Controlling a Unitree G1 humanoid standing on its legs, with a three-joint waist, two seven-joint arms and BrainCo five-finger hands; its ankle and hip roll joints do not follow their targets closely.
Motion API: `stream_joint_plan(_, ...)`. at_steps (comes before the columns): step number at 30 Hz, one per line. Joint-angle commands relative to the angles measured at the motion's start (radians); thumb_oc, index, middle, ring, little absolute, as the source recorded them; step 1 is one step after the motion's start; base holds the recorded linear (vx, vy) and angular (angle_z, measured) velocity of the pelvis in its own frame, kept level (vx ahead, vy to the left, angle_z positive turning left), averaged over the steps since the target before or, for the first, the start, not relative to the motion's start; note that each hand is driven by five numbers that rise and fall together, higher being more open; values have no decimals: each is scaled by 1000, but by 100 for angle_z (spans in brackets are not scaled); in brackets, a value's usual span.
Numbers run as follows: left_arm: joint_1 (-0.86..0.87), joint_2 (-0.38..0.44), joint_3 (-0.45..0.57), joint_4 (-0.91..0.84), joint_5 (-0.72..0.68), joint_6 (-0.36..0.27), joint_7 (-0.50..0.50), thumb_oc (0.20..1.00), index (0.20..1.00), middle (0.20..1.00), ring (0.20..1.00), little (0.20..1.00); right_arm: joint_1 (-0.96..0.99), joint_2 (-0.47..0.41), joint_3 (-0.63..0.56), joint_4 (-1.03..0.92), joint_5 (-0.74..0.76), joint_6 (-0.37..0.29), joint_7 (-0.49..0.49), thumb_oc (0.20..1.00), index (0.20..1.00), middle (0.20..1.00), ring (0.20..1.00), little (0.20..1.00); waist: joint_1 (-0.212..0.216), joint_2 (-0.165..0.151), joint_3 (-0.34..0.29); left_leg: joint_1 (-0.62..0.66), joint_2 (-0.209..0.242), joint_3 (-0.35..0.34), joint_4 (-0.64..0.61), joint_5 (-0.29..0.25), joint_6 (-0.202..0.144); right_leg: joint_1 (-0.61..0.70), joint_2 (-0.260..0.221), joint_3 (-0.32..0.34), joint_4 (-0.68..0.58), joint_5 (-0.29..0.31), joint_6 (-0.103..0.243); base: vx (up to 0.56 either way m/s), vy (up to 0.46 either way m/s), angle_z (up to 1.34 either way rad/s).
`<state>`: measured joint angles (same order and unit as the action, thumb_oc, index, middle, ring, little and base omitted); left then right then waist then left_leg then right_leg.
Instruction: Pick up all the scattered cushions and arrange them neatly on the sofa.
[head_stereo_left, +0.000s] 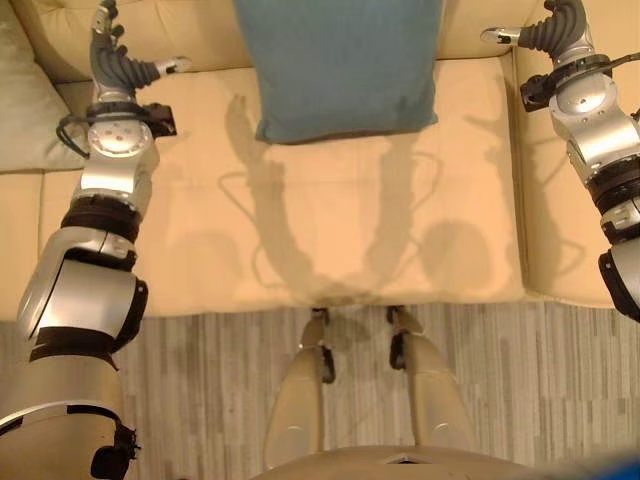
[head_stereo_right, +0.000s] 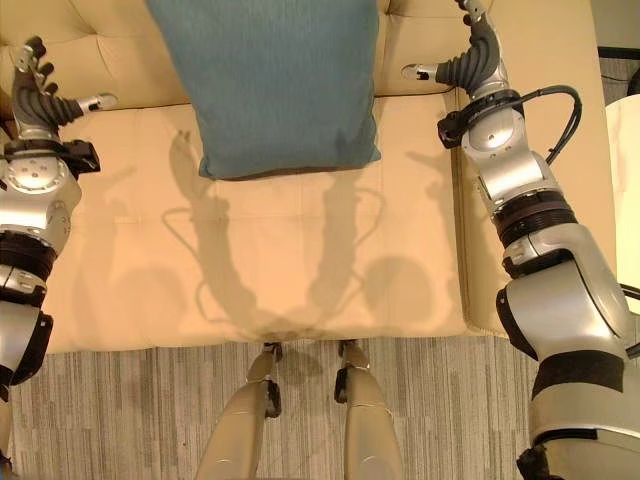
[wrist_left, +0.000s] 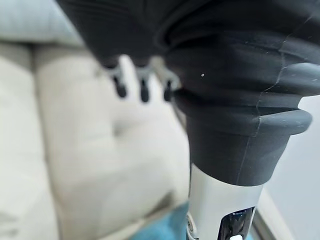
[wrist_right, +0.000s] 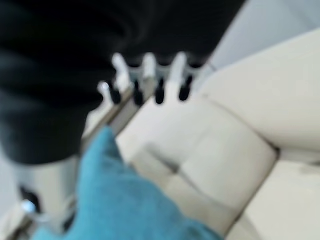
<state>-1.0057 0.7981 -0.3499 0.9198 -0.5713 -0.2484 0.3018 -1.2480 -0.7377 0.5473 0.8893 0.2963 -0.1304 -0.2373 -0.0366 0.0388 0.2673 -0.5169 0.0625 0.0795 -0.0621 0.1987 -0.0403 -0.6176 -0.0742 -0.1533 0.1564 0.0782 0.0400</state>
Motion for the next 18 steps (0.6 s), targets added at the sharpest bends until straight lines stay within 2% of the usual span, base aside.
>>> stream_joint_plan(1, 101, -12, 96, -121, 6, -66, -14, 1000, 1000, 1000, 1000, 1000, 101, -81, -53, -108, 15, -58, 8, 1000, 1000, 1000, 1000, 1000, 14, -15, -32, 148, -6, 19, -13, -55, -91, 100, -11, 20, -87, 34, 86, -6, 0, 5)
stream_joint_plan(3, 279, -54, 166, -254, -3, -79, -44, 1000, 1000, 1000, 1000, 1000, 275, -87, -126, -212, -23, -61, 37, 1000, 1000, 1000, 1000, 1000, 15, -19, -37, 191, -8, 22, -11, -72, -90, 147, -10, 20, -90, 22, 83, 21, -10, 8)
stream_joint_plan(5, 325, -62, 183, -294, -9, -82, -59, 1000, 1000, 1000, 1000, 1000, 319, -90, -143, -247, -32, -56, 47, 1000, 1000, 1000, 1000, 1000, 14, -20, -39, 202, -9, 23, -10, -76, -89, 161, -10, 20, -90, 19, 82, 39, 8, 5)
stream_joint_plan(7, 502, -147, 237, -385, -37, -80, -109, 1000, 1000, 1000, 1000, 1000, 518, -47, -228, -321, -43, -60, 85, 1000, 1000, 1000, 1000, 1000, 13, -27, -40, 255, -14, 26, -7, -91, -86, 218, -11, 19, -86, 4, 78, 67, 15, 1)
stream_joint_plan(8, 563, -193, 241, -400, -42, -74, -127, 1000, 1000, 1000, 1000, 1000, 584, -26, -252, -339, -52, -66, 96, 1000, 1000, 1000, 1000, 1000, 13, -28, -40, 273, -17, 26, -4, -96, -85, 237, -12, 16, -83, -1, 77, 48, -3, 1)
stream_joint_plan(10, 607, -202, 244, -413, -34, -67, -144, 1000, 1000, 1000, 1000, 1000, 649, -19, -275, -361, -61, -65, 110, 1000, 1000, 1000, 1000, 1000, 10, -29, -47, 283, -18, 25, -3, -97, -84, 252, -13, 15, -86, -2, 76, 34, -1, 10)
stream_joint_plan(12, 725, -241, 238, -436, 16, -50, -189, 1000, 1000, 1000, 1000, 1000, 776, 19, -313, -378, -79, -69, 146, 1000, 1000, 1000, 1000, 1000, 5, -32, -58, 315, -20, 26, -1, -106, -82, 296, -14, 10, -95, -7, 77, 50, -1, 10)
stream_joint_plan(14, 850, -267, 236, -405, 88, -23, -237, 1000, 1000, 1000, 1000, 1000, 910, 59, -338, -365, -130, -68, 177, 1000, 1000, 1000, 1000, 1000, -4, -38, -81, 355, -19, 28, 4, -113, -81, 350, -13, 4, -115, -11, 80, 48, -11, 3)
stream_joint_plan(15, 850, -267, 236, -405, 88, -23, -237, 1000, 1000, 1000, 1000, 1000, 910, 59, -338, -365, -130, -68, 177, 1000, 1000, 1000, 1000, 1000, -4, -38, -81, 356, -19, 28, 4, -113, -81, 350, -13, 4, -116, -11, 80, 44, 21, 5)
stream_joint_plan(16, 895, -276, 227, -316, 202, 4, -255, 1000, 1000, 1000, 1000, 1000, 976, 77, -340, -313, -181, -59, 199, 1000, 1000, 1000, 1000, 1000, -13, -42, -102, 382, -13, 33, 9, -120, -83, 383, -13, 1, -127, -15, 84, 30, 31, 1)
stream_joint_plan(18, 936, -314, 242, -225, 225, 26, -271, 1000, 1000, 1000, 1000, 1000, 1030, 99, -332, -266, -226, -54, 210, 1000, 1000, 1000, 1000, 1000, -18, -49, -118, 415, -10, 41, 9, -124, -83, 419, -9, -2, -143, -13, 85, 20, 22, -3)
